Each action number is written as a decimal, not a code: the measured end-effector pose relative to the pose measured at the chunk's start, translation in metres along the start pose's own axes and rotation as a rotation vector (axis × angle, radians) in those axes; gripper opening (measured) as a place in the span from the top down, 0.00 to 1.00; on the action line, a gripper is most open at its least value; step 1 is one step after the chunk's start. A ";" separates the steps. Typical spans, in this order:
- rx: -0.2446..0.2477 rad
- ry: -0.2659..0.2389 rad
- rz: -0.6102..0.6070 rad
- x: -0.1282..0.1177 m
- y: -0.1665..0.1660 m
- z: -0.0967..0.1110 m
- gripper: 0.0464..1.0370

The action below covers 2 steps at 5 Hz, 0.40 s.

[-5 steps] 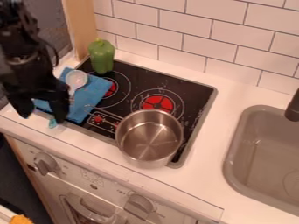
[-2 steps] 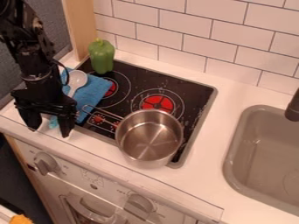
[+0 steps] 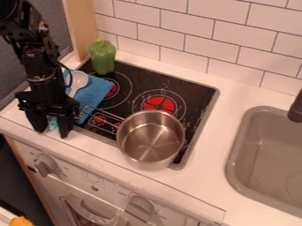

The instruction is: Move the ladle to the right side of burner.

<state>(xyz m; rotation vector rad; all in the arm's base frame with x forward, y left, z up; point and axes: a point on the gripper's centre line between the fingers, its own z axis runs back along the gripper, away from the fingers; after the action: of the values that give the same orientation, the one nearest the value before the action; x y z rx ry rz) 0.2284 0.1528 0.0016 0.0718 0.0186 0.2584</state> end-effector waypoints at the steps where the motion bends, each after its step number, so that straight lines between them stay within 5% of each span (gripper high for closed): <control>1: -0.001 0.001 -0.009 0.001 -0.003 0.002 0.64; 2: -0.002 -0.005 -0.014 -0.003 -0.009 0.010 0.71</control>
<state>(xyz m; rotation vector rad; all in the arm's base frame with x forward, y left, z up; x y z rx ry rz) 0.2275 0.1430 0.0111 0.0701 0.0134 0.2444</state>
